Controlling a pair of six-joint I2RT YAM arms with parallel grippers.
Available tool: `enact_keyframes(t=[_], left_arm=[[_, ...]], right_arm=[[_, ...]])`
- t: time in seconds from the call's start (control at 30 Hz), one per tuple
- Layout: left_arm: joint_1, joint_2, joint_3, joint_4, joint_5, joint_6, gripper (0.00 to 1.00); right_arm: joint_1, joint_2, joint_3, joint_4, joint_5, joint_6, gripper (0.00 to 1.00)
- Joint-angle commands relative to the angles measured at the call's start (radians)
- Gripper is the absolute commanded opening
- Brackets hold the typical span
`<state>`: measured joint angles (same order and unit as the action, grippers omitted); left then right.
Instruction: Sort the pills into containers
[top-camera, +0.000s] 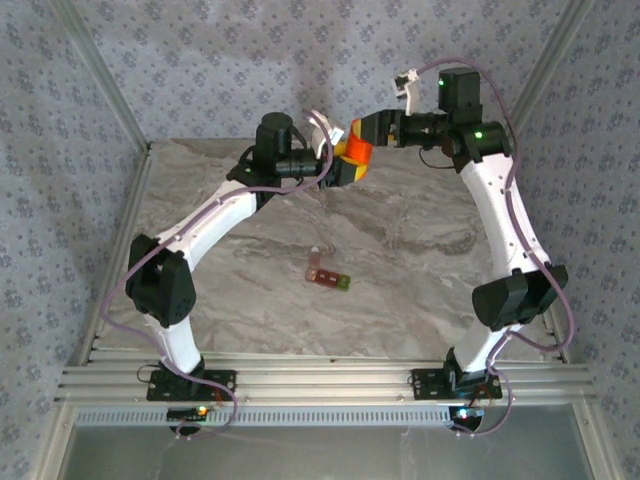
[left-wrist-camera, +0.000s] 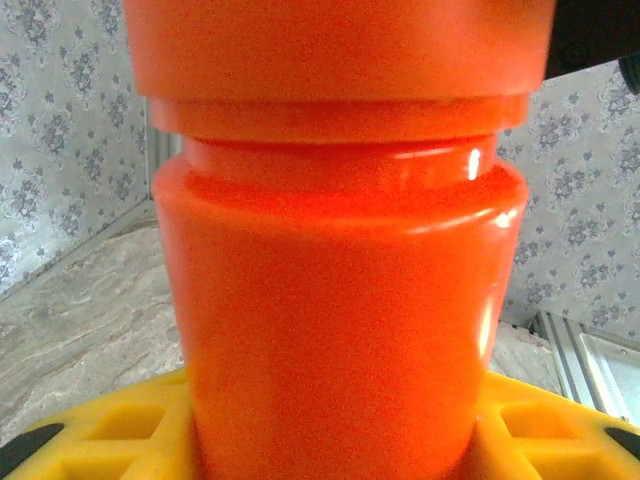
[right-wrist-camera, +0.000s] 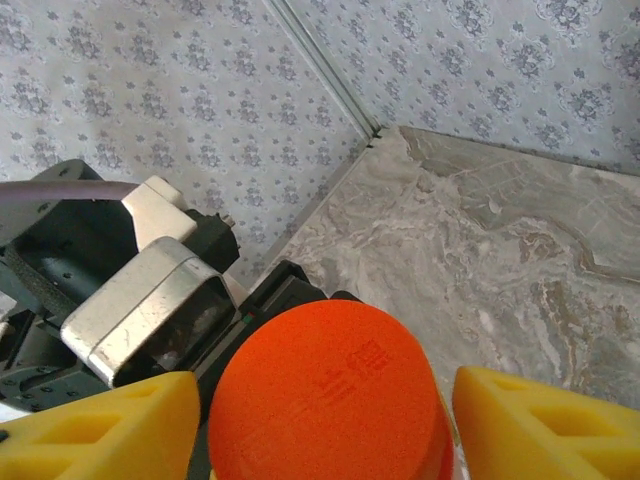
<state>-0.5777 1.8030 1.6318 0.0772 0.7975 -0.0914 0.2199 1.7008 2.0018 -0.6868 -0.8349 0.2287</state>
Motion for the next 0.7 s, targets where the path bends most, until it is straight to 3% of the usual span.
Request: enact_keyframes(t=[0.0,0.13,0.3,0.67], left_arm=[[0.000,0.009,0.043,0.016,0.029,-0.006,0.00],[0.000,0.010,0.046,0.014,0.027,-0.005,0.00],[0.001,0.012,0.048,0.013,0.014,-0.002,0.00],[-0.001,0.006,0.033,0.038,-0.112,0.025,0.00]], right_arm=[[0.006,0.006,0.035,-0.031,-0.001,-0.026,0.63],[0.009,0.006,0.034,-0.039,0.010,-0.025,0.54],[0.039,-0.002,0.027,-0.076,0.077,-0.034,0.51],[0.222,-0.095,-0.162,0.007,0.472,0.071,0.50]])
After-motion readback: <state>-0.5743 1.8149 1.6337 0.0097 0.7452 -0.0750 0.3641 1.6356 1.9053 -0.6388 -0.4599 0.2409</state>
